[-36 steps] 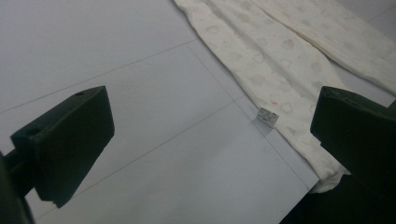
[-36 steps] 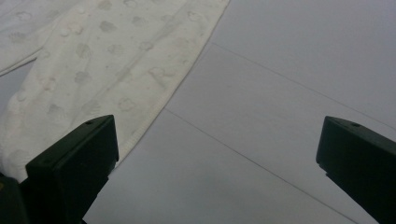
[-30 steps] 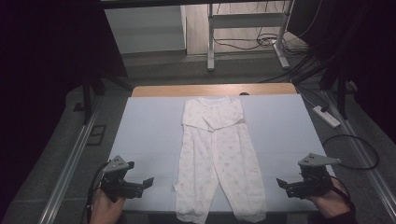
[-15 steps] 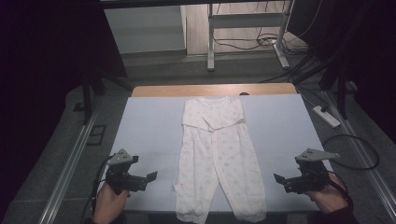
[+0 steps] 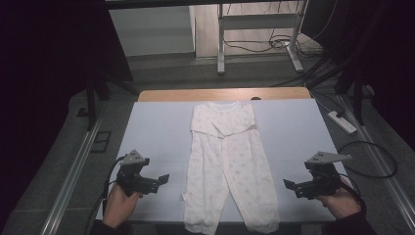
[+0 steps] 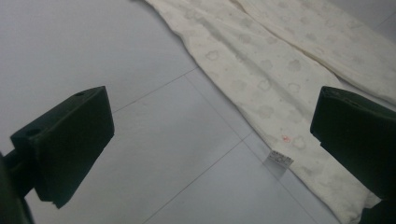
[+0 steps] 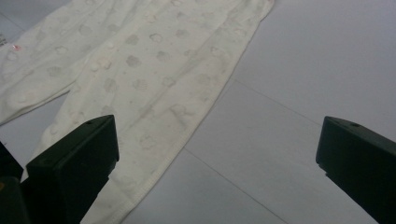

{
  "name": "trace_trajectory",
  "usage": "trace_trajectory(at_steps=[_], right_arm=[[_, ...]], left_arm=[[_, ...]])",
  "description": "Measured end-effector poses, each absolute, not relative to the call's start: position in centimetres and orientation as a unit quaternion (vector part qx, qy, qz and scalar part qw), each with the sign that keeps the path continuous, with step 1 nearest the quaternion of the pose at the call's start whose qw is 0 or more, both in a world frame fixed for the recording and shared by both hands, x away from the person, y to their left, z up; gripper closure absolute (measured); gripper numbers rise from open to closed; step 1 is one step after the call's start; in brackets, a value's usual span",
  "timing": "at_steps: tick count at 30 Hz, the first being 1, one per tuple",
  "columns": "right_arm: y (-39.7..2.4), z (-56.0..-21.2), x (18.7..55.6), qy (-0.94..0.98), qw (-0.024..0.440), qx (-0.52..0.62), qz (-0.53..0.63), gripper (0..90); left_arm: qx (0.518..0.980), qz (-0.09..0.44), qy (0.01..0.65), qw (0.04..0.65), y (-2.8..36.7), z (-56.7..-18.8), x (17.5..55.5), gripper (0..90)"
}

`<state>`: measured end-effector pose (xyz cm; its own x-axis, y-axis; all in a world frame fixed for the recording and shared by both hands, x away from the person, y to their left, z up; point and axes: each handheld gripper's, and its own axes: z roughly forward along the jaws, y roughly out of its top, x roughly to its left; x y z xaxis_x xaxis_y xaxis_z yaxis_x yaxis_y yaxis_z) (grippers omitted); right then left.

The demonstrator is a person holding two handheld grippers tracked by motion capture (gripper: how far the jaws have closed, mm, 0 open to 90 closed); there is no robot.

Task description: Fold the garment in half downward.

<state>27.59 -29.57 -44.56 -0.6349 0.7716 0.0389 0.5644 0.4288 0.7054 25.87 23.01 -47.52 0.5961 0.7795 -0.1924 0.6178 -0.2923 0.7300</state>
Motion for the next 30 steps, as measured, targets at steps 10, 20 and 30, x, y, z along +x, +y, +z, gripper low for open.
trace_trajectory(at_steps=[10, 20, 30], right_arm=[[-28.8, -44.5, 28.7, 0.839, 0.14, 0.391, 0.353, 0.0], [-28.3, -44.2, 29.5, 0.839, 0.133, 0.388, 0.357, 0.0], [-27.1, -43.9, 30.9, 0.844, 0.131, 0.382, 0.352, 0.0]], left_arm=[[0.804, 0.089, 0.435, 0.396, 22.2, -47.3, 27.6, 0.0], [0.823, 0.082, 0.419, 0.375, 21.0, -47.9, 29.1, 0.0], [0.817, 0.079, 0.421, 0.386, 20.7, -47.5, 30.4, 0.0]])
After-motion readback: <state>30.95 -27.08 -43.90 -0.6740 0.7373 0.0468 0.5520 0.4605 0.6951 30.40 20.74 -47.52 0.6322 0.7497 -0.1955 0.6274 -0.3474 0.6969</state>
